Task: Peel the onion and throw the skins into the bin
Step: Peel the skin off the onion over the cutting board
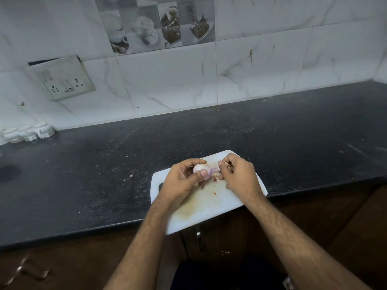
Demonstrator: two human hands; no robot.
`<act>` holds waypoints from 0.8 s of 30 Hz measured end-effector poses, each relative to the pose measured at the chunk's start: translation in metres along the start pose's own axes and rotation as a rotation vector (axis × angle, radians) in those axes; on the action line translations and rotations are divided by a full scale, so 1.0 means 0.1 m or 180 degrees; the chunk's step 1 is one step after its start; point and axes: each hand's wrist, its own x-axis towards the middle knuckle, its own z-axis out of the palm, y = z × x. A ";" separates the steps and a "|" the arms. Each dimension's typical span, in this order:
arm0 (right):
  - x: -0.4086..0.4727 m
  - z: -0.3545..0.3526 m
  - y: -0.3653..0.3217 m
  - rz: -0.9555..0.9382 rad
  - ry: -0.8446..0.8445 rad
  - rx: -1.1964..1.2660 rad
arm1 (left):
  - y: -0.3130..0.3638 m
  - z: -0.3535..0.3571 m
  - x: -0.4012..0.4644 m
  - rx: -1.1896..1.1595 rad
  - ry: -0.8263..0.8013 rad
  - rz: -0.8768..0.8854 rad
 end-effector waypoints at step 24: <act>-0.05 -0.05 -0.03 -0.0541 -0.0482 0.0705 | 0.06 -0.03 -0.01 -0.0162 0.0116 0.0096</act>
